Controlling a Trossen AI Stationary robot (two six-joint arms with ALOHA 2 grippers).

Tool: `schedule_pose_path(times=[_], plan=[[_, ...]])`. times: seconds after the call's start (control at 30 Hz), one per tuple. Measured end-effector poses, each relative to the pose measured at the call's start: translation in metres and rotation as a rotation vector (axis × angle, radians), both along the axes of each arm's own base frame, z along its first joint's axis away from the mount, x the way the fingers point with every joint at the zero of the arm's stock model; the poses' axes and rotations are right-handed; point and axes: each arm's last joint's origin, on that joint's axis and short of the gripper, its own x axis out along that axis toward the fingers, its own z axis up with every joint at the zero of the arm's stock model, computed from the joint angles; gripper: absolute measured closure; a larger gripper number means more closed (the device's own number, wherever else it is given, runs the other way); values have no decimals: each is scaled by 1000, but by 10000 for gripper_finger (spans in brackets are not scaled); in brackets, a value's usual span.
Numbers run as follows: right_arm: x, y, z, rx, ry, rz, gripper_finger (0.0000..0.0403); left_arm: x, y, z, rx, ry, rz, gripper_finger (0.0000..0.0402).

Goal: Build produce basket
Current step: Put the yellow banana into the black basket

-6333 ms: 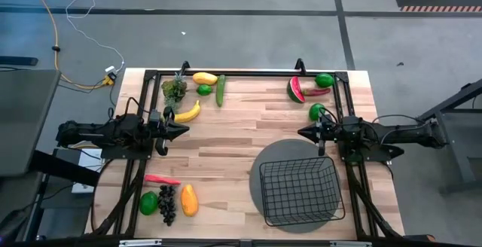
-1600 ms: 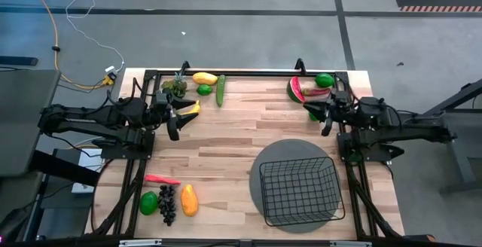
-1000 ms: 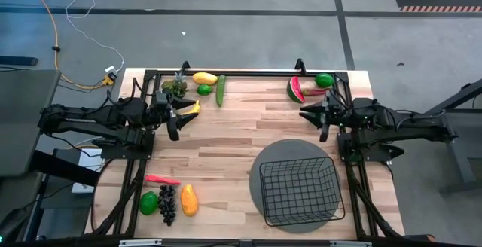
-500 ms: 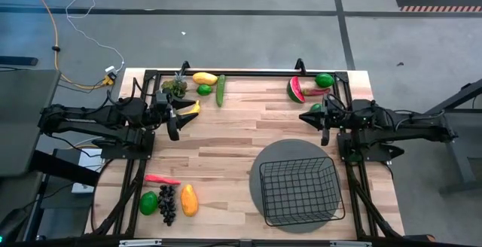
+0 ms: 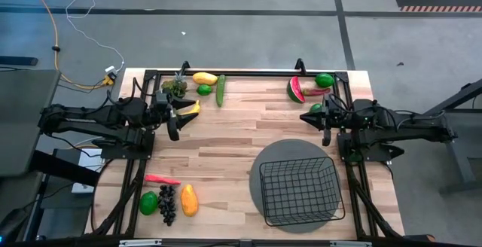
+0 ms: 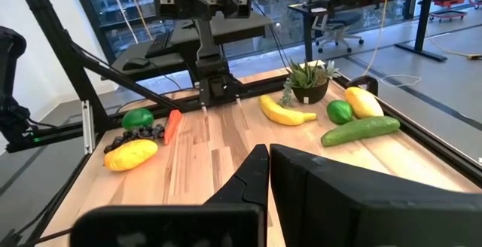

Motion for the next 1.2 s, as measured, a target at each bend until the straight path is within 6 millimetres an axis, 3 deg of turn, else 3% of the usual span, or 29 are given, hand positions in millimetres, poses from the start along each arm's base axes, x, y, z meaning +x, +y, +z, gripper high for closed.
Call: schedule_pose_path(times=[0.13, 0.37, 0.63, 0.8, 1.2], plan=[[0, 0, 0, 8, 0, -1, 403, 8, 3, 10, -25, 83, 55, 163], [0, 0, 0, 34, -3, -5, 403, 23, 18, 0, -83, 565, 139, 156], [0, 0, 0, 34, -2, -5, 403, 32, 45, -44, -312, 960, 128, 101], [0, 0, 0, 36, -2, -5, 403, 37, 66, -65, -346, 1111, 197, 74], [0, 0, -2, 89, 9, -13, 403, 50, 98, -120, -491, 1384, 204, 69]])
